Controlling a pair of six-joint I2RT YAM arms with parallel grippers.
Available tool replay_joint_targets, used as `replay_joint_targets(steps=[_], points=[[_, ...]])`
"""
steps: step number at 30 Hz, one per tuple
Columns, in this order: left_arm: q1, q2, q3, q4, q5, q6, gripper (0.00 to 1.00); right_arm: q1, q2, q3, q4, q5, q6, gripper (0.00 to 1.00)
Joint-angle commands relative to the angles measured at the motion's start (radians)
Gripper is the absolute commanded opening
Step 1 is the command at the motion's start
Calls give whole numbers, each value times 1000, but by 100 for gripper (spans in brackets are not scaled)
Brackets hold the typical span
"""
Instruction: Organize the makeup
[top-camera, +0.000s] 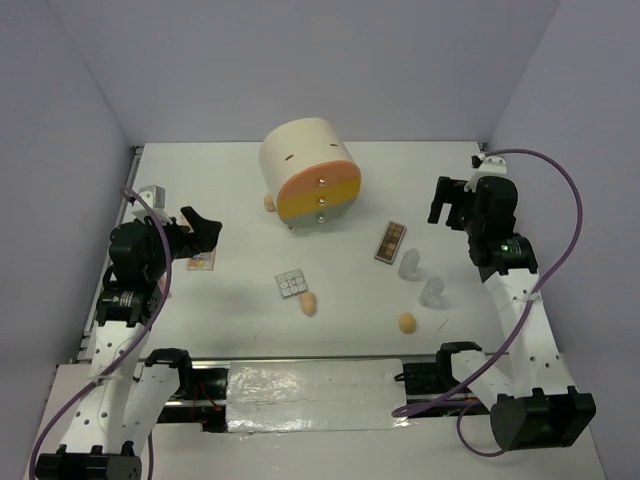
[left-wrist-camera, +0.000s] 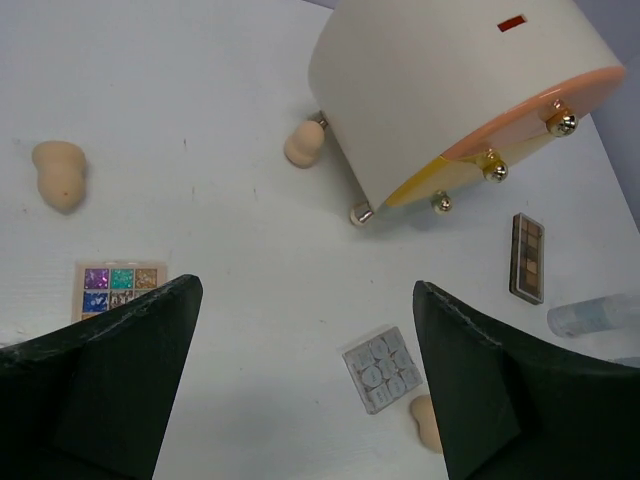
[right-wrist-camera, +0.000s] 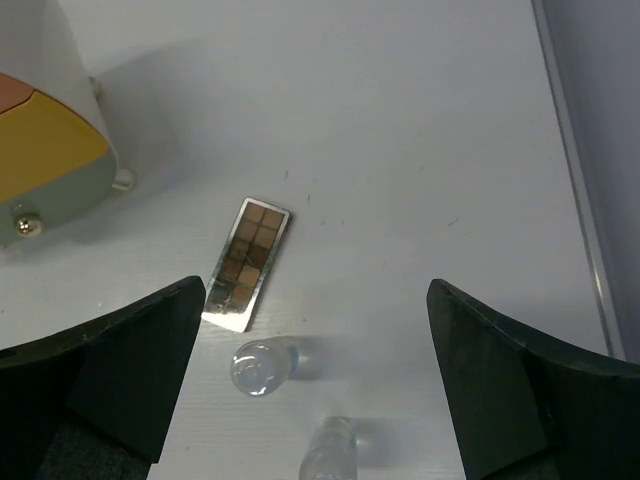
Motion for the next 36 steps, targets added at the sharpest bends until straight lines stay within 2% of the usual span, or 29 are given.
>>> replay_joint_targets(steps=[1,2,3,4,5,6,7,8,9,10,12,13,14,15,16,17,18,19,20,21,24,26,28,33,36], points=[[-1,18,12,91,53,-20,99,-4,15,49,-11,-65,5,99],[-1,22,13,93,57,-18,99,-4,8,41,10,-102,-15,99],[-1,27,16,96,60,-18,99,-4,0,32,24,-174,-104,100],[-1,33,16,94,60,-17,98,-2,-18,6,46,-358,-177,100],[-1,36,16,96,63,-18,96,1,-26,-5,40,-466,-252,100],[-1,39,13,99,68,-18,88,21,-29,-8,12,-575,-418,99],[-1,41,12,100,72,-21,82,35,-29,-9,-6,-665,-487,100],[-1,39,9,103,79,-32,73,59,-23,-8,-21,-706,-511,99],[0,39,2,103,80,-38,50,82,-13,-5,-16,-696,-478,100],[0,39,-2,112,85,-53,37,91,15,3,-14,-758,-470,100],[0,33,-14,122,94,-75,16,99,53,18,-19,-845,-446,99],[-1,35,-19,126,92,-87,14,131,95,23,18,-856,-402,99],[-1,36,-21,128,89,-109,14,153,118,29,46,-818,-341,97],[0,42,-21,128,91,-116,15,173,139,35,69,-810,-290,89],[0,47,-21,129,94,-123,17,217,180,53,89,-802,-191,44],[0,50,-22,131,99,-139,20,237,201,60,148,-773,-121,23],[-1,58,-21,131,103,-144,27,252,214,73,185,-724,-52,14],[0,61,-19,128,108,-153,33,266,248,81,213,-719,15,19],[-1,61,-19,128,112,-161,38,295,265,92,269,-718,125,31],[-1,59,-21,131,114,-167,50,312,280,118,288,-692,176,42],[0,50,-28,128,111,-189,60,374,334,148,382,-630,367,49],[0,43,-37,129,108,-202,63,409,371,162,437,-537,489,58],[0,33,-41,128,108,-212,64,432,421,205,445,-441,545,61],[0,15,-60,131,103,-239,65,455,569,348,380,-357,665,60],[0,1,-70,129,100,-251,65,457,622,395,308,-337,676,59]])
